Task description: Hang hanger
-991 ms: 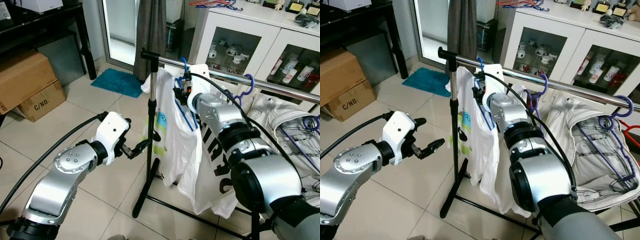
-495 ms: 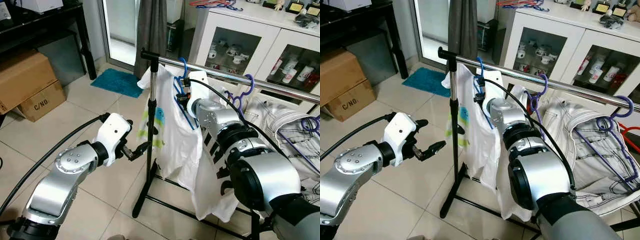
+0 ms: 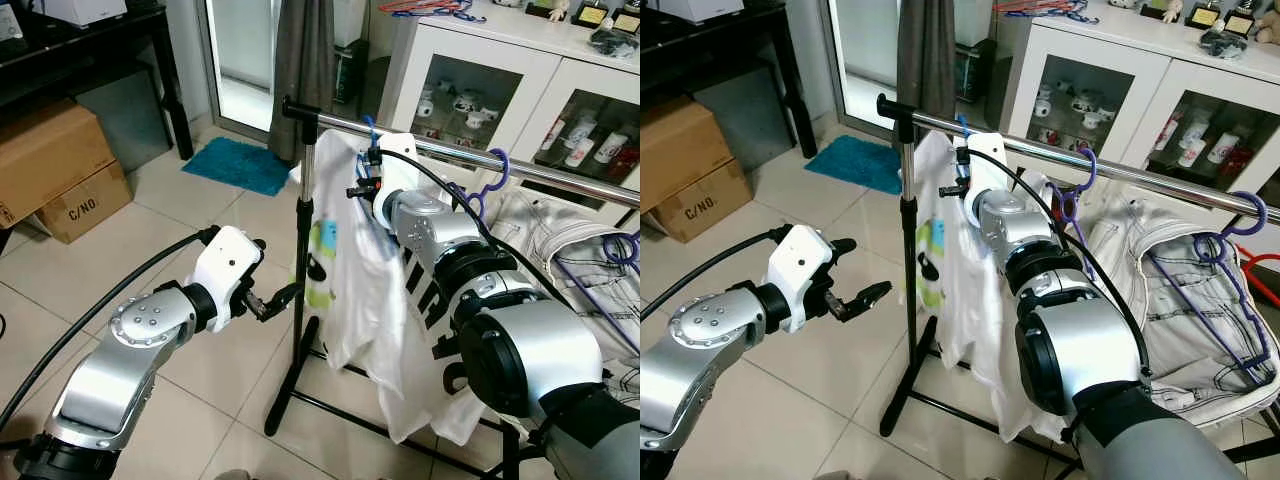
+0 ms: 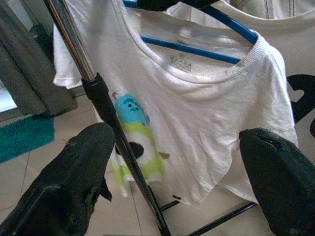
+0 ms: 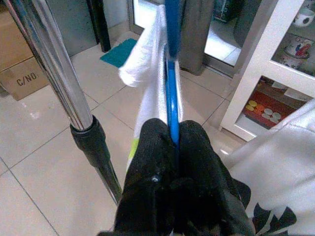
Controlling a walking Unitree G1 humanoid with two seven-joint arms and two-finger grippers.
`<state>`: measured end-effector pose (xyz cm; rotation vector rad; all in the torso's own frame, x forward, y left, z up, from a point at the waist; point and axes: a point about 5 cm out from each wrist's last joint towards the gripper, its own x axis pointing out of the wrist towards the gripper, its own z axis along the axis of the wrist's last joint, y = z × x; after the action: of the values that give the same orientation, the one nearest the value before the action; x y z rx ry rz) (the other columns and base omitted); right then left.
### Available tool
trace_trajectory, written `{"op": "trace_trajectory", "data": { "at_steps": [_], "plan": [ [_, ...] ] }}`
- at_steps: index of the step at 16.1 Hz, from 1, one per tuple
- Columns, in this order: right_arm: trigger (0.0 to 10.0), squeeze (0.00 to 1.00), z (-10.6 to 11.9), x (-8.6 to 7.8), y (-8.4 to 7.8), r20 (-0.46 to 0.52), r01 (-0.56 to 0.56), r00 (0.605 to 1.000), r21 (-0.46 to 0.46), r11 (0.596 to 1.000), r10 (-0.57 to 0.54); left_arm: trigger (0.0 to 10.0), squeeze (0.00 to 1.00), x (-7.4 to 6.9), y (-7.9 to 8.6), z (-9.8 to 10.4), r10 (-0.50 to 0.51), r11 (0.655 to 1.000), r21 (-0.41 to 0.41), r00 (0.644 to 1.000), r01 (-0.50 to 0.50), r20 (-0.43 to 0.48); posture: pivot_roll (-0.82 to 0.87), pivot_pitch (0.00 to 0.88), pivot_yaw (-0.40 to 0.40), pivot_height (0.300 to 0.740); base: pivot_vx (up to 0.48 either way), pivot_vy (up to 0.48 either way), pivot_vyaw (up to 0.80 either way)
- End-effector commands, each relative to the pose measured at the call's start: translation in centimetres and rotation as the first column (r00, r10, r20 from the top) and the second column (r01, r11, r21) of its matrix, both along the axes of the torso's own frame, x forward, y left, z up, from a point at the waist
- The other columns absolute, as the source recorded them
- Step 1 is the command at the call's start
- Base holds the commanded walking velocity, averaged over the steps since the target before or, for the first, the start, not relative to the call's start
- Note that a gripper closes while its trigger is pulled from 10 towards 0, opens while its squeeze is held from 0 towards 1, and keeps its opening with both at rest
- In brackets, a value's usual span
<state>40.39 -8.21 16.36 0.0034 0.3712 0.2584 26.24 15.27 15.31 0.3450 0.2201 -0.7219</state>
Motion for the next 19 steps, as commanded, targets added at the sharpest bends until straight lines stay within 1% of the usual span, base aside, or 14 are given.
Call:
{"op": "trace_trajectory", "data": {
  "at_steps": [1,3,5,6,7,8,9,10,11,12,13,15,18,19],
  "plan": [
    [0.0,0.00,0.2,0.1,-0.3,0.001,0.011,1.000,0.003,1.000,-0.011,10.0,1.00,0.2,-0.2,0.0,-0.012,1.000,0.011,1.000,0.012,0.002,0.10,0.000,-0.078,0.740,0.000,0.000,0.00],
    [0.0,0.00,0.2,0.2,-0.5,0.007,0.014,1.000,0.008,1.000,-0.014,10.0,1.00,0.3,-0.2,0.0,-0.006,1.000,0.014,1.000,0.006,0.007,0.10,0.000,-0.080,0.740,0.000,0.000,0.00],
    [0.0,0.00,1.3,0.5,-0.8,0.077,0.001,0.997,0.041,0.999,-0.004,10.0,1.00,0.7,-0.3,0.0,0.046,0.999,0.018,0.998,-0.047,0.041,0.11,0.000,-0.091,0.740,0.000,0.000,0.00],
    [0.0,0.00,1.5,0.5,-0.9,0.087,-0.002,0.996,0.044,0.999,-0.001,10.0,1.00,0.8,-0.3,0.0,0.057,0.998,0.020,0.997,-0.058,0.048,0.11,0.000,-0.091,0.740,0.000,0.000,0.00],
    [0.0,0.00,2.1,0.7,-1.7,0.139,-0.020,0.990,0.046,0.999,0.014,10.0,1.00,1.1,-0.4,0.1,0.106,0.994,0.001,0.991,-0.107,0.080,0.11,0.000,-0.096,0.740,0.000,0.000,0.00],
    [0.0,0.00,2.9,0.6,-2.8,0.204,-0.036,0.979,0.048,0.998,0.026,10.0,0.99,1.4,-0.4,0.3,0.165,0.986,-0.046,0.981,-0.161,0.102,0.11,0.000,-0.094,0.740,0.000,0.000,0.00],
    [0.0,0.00,3.3,0.3,-3.6,0.249,-0.049,0.968,0.053,0.997,0.035,10.0,0.98,1.5,-0.4,0.4,0.195,0.979,-0.082,0.975,-0.187,0.110,0.10,0.000,-0.092,0.740,0.000,0.000,0.00],
    [0.0,0.00,3.5,-0.3,-4.3,0.277,-0.074,0.959,0.040,0.996,0.060,10.0,0.90,1.4,-0.4,0.3,0.203,0.977,-0.091,0.974,-0.194,0.103,0.10,0.000,-0.090,0.740,0.000,0.000,0.00],
    [0.0,0.00,3.4,-0.7,-4.6,0.285,-0.092,0.955,0.018,0.996,0.083,10.0,0.66,1.4,-0.5,0.1,0.202,0.977,-0.087,0.974,-0.194,0.098,0.09,0.000,-0.087,0.740,0.000,0.000,0.00],
    [0.0,0.00,2.9,-1.9,-5.1,0.292,-0.124,0.948,-0.024,0.992,0.126,10.0,0.42,1.3,-0.5,-0.3,0.207,0.977,-0.078,0.974,-0.200,0.091,0.08,0.000,-0.082,0.740,0.000,0.000,0.00],
    [0.0,0.00,2.3,-3.3,-5.7,0.286,-0.139,0.947,-0.042,0.989,0.145,10.0,0.41,1.3,-0.6,-0.5,0.214,0.975,-0.077,0.973,-0.208,0.090,0.08,0.000,-0.079,0.740,0.000,0.000,0.00],
    [0.0,0.00,1.2,-5.6,-6.8,0.272,-0.139,0.951,-0.042,0.989,0.145,10.0,0.37,1.3,-0.9,-0.9,0.224,0.972,-0.089,0.971,-0.216,0.082,0.07,0.000,-0.078,0.740,-0.317,0.000,0.00],
    [0.0,0.00,0.2,-7.2,-7.5,0.251,-0.133,0.958,-0.042,0.990,0.139,10.0,0.36,1.3,-1.1,-1.1,0.225,0.972,-0.093,0.971,-0.218,0.080,0.07,0.000,-0.084,0.740,-0.316,0.000,0.00],
    [0.0,0.00,-0.2,-7.8,-7.6,0.243,-0.130,0.960,-0.042,0.991,0.136,10.0,0.37,1.3,-1.2,-1.1,0.223,0.972,-0.087,0.971,-0.216,0.081,0.07,0.000,-0.086,0.740,0.000,0.000,0.00]
  ]
}}
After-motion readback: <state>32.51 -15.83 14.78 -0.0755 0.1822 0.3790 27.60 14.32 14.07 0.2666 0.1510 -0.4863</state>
